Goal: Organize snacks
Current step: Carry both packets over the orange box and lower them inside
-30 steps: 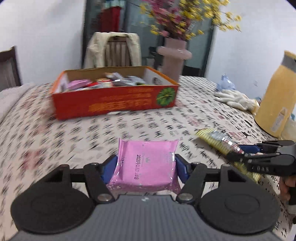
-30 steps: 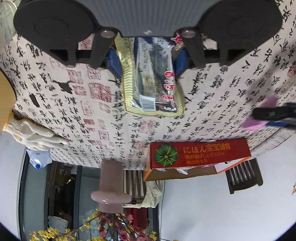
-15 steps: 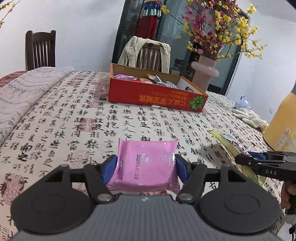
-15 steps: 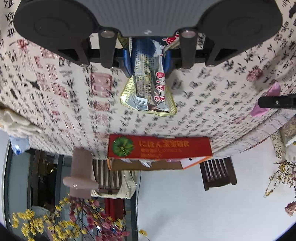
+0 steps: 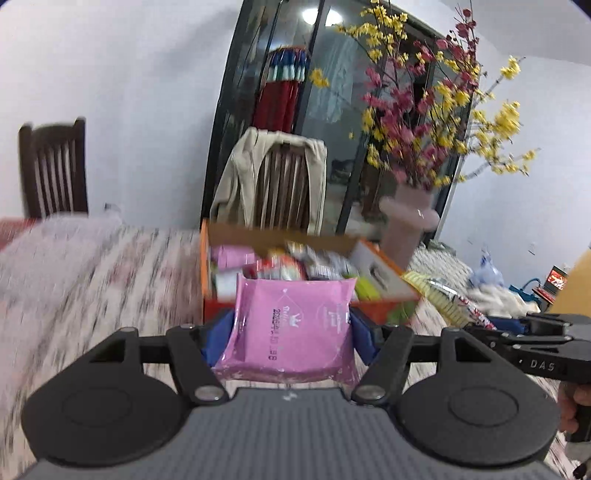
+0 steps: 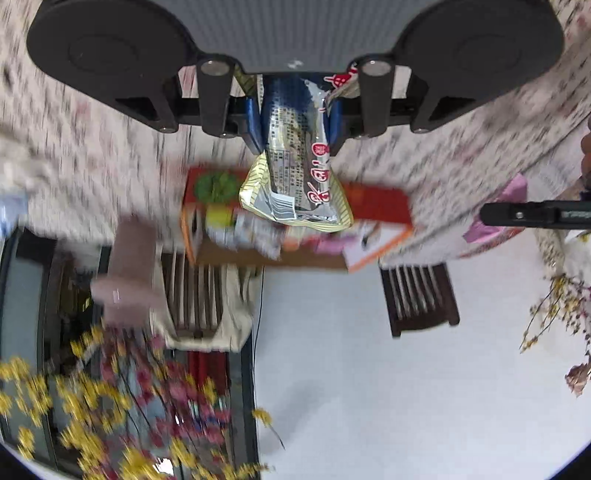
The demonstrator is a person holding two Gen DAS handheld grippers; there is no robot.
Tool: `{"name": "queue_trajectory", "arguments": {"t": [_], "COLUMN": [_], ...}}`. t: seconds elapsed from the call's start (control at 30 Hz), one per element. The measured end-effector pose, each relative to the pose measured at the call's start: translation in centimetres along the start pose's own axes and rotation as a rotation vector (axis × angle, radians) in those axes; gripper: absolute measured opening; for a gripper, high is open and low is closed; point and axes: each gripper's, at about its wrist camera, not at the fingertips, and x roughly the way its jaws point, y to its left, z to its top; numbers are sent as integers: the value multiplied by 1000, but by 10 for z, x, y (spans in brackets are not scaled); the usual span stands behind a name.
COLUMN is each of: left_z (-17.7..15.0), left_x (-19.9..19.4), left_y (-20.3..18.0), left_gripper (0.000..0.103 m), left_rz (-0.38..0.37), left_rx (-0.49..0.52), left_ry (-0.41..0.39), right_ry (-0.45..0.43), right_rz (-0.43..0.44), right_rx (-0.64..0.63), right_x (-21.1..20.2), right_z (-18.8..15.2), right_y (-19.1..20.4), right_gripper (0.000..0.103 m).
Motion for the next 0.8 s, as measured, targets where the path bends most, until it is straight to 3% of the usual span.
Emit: {"name": "queue_trajectory", "arguments": {"t": [0.23, 0.3, 0.33, 0.5, 0.6, 0.7, 0.8], "left_z": [61, 67, 67, 51, 40, 36, 38], "left_x": [114, 145, 161, 223, 236, 236, 234], "left_y": [8, 10, 14, 30, 40, 43, 40], "left_gripper": [66, 50, 47, 44, 44, 48, 53], "left_rz": [20, 41, 46, 80, 73, 67, 65], "left_rx": [-32, -27, -38, -40, -50, -41, -23], "left_ry": [38, 65, 87, 186, 215, 215, 199], "right_ry": [-33, -17, -4, 64, 99, 116, 136], "right_rz": [-18, -11, -22, -105, -146, -177, -186], "right_rx": [47, 92, 103, 84, 56, 30, -6], "right_x": [87, 119, 137, 203, 231, 249, 258], "right_z": [84, 98, 102, 100, 88, 77, 68], "right_y": [-41, -55, -61, -73, -73, -71, -64], "right_gripper": [35, 35, 35, 35, 36, 51, 55]}}
